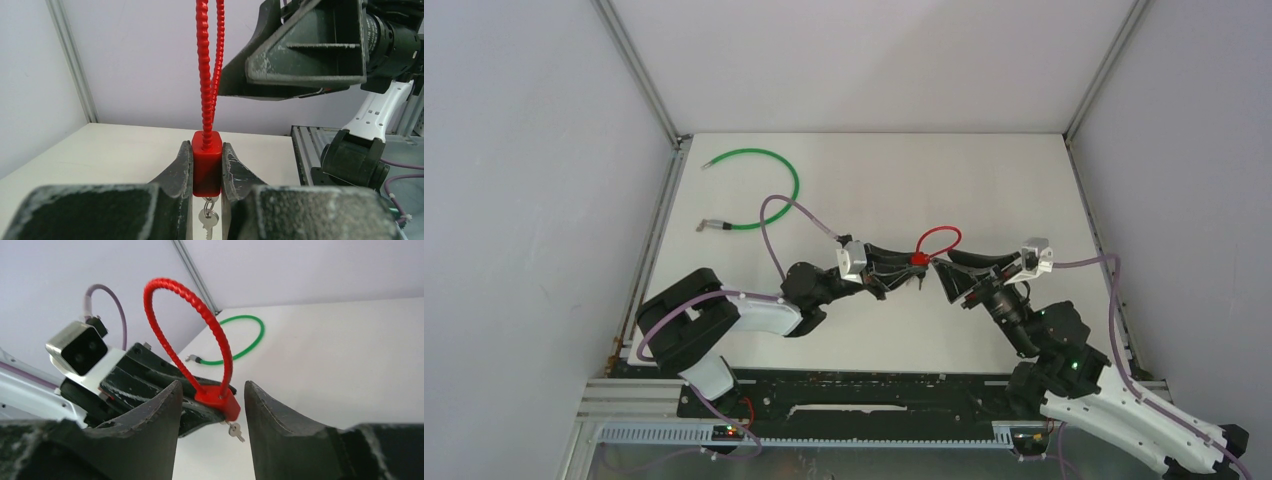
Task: Lock with the key
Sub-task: Lock the lock.
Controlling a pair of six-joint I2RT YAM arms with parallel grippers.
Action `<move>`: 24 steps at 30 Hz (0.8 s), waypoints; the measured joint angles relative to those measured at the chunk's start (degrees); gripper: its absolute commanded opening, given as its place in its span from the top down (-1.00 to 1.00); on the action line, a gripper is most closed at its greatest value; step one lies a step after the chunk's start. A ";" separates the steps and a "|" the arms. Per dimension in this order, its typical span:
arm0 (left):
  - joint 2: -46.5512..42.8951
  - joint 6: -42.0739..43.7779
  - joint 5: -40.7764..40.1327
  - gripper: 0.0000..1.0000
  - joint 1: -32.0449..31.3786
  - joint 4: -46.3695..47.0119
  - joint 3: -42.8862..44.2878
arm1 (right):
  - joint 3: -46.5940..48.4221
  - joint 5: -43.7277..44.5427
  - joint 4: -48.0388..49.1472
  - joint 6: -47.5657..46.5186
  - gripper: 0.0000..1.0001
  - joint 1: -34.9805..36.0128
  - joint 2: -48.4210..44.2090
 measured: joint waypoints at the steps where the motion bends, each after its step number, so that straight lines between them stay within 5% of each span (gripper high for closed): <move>1: 0.00 0.00 0.17 1.00 0.00 0.00 0.00 | 0.00 -0.13 1.16 0.59 -0.02 -0.11 0.52; 20: 0.00 0.35 0.79 1.00 0.00 0.00 0.00 | 0.00 0.33 4.72 6.82 0.50 -1.95 6.21; 24: 0.00 0.35 0.76 1.00 0.00 0.02 0.00 | 0.00 -0.28 4.70 7.06 0.83 -1.95 6.64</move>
